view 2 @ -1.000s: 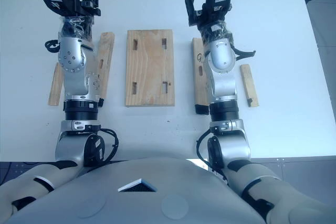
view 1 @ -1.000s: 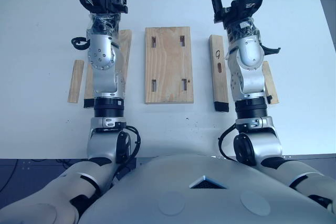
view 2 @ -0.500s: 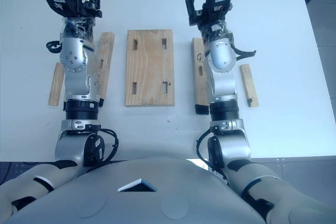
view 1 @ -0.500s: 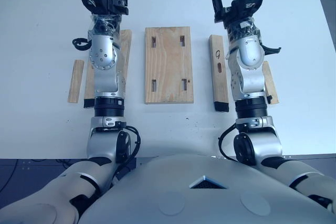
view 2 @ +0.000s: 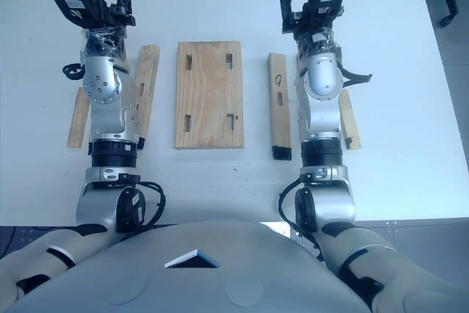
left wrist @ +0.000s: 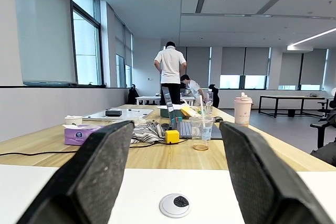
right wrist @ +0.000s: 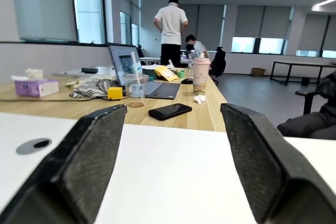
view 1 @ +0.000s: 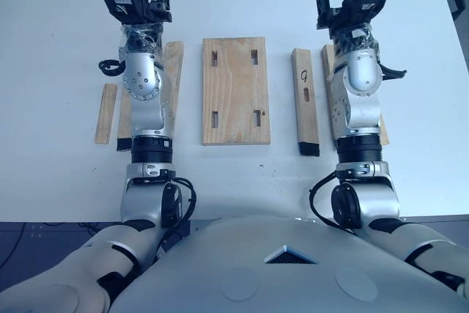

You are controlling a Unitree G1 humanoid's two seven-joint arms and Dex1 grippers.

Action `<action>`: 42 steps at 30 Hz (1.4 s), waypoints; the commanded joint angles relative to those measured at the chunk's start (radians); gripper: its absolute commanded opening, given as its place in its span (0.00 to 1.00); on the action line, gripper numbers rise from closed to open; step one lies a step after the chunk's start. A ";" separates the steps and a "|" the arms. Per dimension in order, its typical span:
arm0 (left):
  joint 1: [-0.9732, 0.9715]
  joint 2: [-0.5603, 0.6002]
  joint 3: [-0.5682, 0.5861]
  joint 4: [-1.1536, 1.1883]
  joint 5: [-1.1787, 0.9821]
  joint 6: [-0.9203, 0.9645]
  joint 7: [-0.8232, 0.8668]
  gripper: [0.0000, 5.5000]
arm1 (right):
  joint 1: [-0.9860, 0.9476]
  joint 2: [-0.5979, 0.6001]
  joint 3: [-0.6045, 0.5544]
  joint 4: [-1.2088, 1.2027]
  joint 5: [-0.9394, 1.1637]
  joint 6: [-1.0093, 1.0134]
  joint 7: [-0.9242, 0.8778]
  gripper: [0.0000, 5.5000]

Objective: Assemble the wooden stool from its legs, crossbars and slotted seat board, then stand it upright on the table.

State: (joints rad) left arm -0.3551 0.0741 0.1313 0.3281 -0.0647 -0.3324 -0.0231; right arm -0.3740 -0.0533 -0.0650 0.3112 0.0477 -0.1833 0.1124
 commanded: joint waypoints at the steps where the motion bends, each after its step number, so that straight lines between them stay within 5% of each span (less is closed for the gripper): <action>1: 0.012 0.001 0.003 -0.020 -0.013 0.008 -0.006 0.54 | -0.010 -0.008 0.001 -0.022 0.025 0.022 0.028 0.60; 9: 0.019 0.007 -0.001 -0.025 -0.002 0.016 -0.003 0.54 | 0.024 -0.050 -0.014 -0.081 0.036 0.051 0.059 0.60; 15: 0.086 0.020 0.015 -0.092 0.000 0.038 0.008 0.54 | 0.459 -0.323 -0.186 -0.430 0.187 0.182 0.326 0.60; 19: 0.138 0.014 0.036 -0.159 0.024 0.038 0.055 0.54 | 0.791 -0.347 -0.259 -0.563 0.238 0.216 0.401 0.60; 29: 0.168 0.003 0.024 -0.195 0.027 0.063 0.070 0.54 | 0.896 -0.381 -0.214 -0.498 0.213 0.354 0.413 0.60; 42: 0.175 0.000 0.019 -0.194 0.030 0.036 0.063 0.54 | 0.899 -0.372 -0.198 -0.401 0.249 0.408 0.412 0.24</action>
State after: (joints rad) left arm -0.1886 0.0741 0.1519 0.1432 -0.0288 -0.2908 0.0452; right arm 0.4973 -0.4421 -0.2768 -0.1049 0.3023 0.1361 0.5398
